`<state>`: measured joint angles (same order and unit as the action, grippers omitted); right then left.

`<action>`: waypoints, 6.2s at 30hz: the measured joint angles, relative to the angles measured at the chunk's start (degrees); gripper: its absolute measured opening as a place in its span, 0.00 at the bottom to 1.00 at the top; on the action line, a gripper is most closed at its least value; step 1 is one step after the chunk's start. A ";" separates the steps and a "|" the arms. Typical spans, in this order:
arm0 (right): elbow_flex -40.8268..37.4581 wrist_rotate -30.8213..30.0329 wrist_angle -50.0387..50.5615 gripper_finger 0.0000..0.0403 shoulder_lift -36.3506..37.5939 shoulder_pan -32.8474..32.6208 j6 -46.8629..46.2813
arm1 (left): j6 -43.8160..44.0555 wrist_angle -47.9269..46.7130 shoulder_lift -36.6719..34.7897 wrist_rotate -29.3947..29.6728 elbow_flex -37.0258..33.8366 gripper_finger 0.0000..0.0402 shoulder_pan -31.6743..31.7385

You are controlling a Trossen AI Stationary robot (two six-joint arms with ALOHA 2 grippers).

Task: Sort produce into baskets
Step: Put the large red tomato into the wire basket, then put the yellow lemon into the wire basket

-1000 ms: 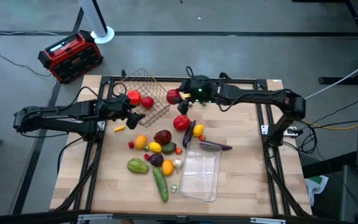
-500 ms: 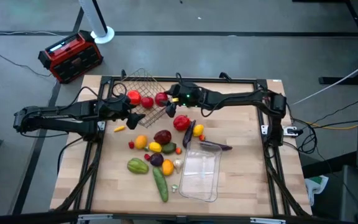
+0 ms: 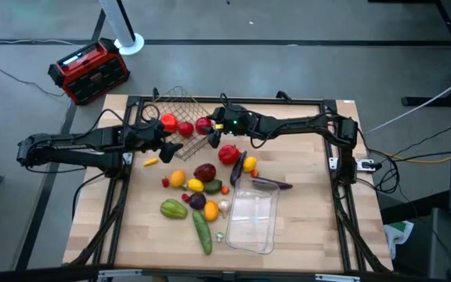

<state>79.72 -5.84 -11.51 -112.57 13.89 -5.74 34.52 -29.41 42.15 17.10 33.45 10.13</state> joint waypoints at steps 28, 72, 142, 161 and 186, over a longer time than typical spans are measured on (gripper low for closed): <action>0.00 -1.07 -1.50 0.60 0.41 0.00 2.30 | -6.04 1.50 -0.13 -0.11 0.64 0.97 -0.02; -11.63 0.95 48.36 0.60 35.85 -0.04 18.85 | 24.73 -16.10 30.23 -9.33 9.09 0.97 -20.63; -18.56 17.09 28.30 0.60 35.43 -0.07 7.41 | 11.86 -6.75 7.59 6.04 9.07 0.63 -7.14; -18.56 17.09 28.33 0.60 35.43 -0.07 7.33 | 7.48 -7.72 8.17 6.12 9.07 0.63 -1.44; -18.56 18.48 28.30 0.60 35.43 -0.06 7.32 | 4.02 -7.63 8.17 5.88 9.07 0.77 -1.40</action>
<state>61.17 12.64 16.79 -77.14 13.83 1.57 38.54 -37.04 50.33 22.98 42.52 8.73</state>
